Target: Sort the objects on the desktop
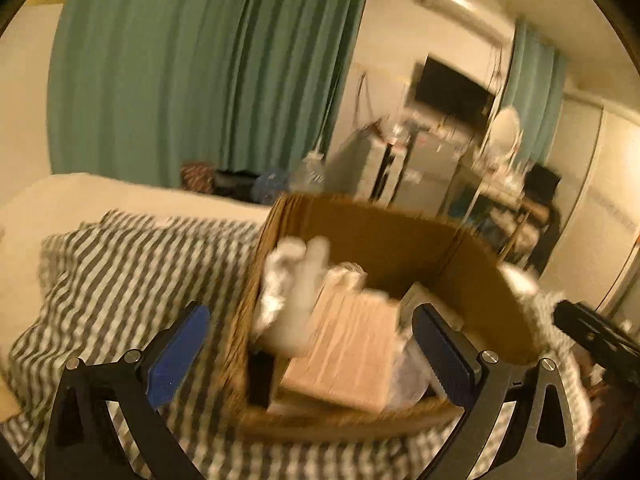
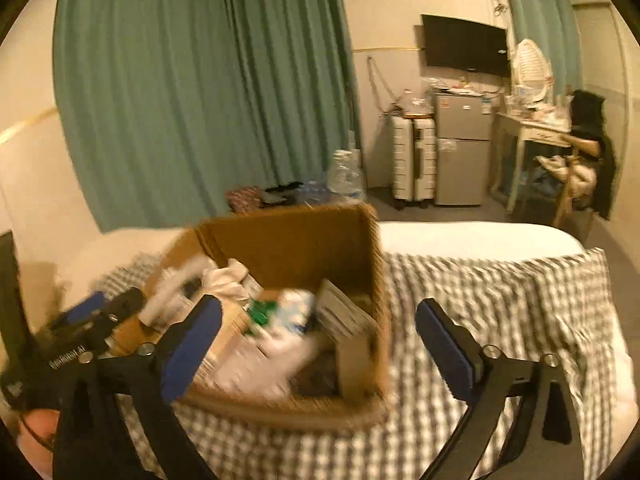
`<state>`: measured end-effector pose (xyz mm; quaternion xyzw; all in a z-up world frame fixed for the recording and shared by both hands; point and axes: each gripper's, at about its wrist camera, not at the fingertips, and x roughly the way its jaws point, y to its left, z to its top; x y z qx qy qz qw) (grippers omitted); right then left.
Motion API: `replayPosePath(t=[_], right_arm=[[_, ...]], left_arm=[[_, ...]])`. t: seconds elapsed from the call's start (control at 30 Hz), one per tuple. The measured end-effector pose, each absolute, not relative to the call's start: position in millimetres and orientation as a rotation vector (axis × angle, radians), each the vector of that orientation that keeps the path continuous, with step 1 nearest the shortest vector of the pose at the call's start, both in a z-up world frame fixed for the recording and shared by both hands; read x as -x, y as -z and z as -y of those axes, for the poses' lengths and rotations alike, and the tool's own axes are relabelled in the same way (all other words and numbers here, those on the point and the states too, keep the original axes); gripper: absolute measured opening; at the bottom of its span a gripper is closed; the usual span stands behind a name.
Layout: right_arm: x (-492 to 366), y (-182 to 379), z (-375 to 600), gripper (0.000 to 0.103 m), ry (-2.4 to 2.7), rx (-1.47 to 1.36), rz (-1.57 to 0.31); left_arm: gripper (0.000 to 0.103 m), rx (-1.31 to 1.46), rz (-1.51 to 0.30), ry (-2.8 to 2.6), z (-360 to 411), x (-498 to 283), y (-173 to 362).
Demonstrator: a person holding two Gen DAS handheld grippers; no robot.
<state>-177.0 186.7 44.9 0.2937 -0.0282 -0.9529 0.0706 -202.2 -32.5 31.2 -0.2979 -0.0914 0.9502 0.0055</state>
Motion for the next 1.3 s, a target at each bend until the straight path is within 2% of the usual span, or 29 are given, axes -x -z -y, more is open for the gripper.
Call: replayPosePath(t=[0.17,0.37,0.6,0.8,1.3], right_arm=[[146,-26,-170,0.103,2.822,-1.004,0.023],[119,-4,-147,0.103,2.868,-1.060,-0.143],[118,0,-153,0.103,2.873,-1.079,-0.063],[119,-4,-155,0.103,2.902,-1.055,-0.088],[118,-1,-170,0.103,2.940,-1.083,-0.028]], left_arm=[[0.103,1.010,0.143,-2.992,13,158,-11],[0.103,1.066,0.026,-3.001,-2,130,6],[0.103,0.892,-0.055,-3.033,0,116,-9],[0.103,0.893,-0.048,-3.062,2,115,-12],[0.103,0.941,0.124,-3.057,23,121,-1]])
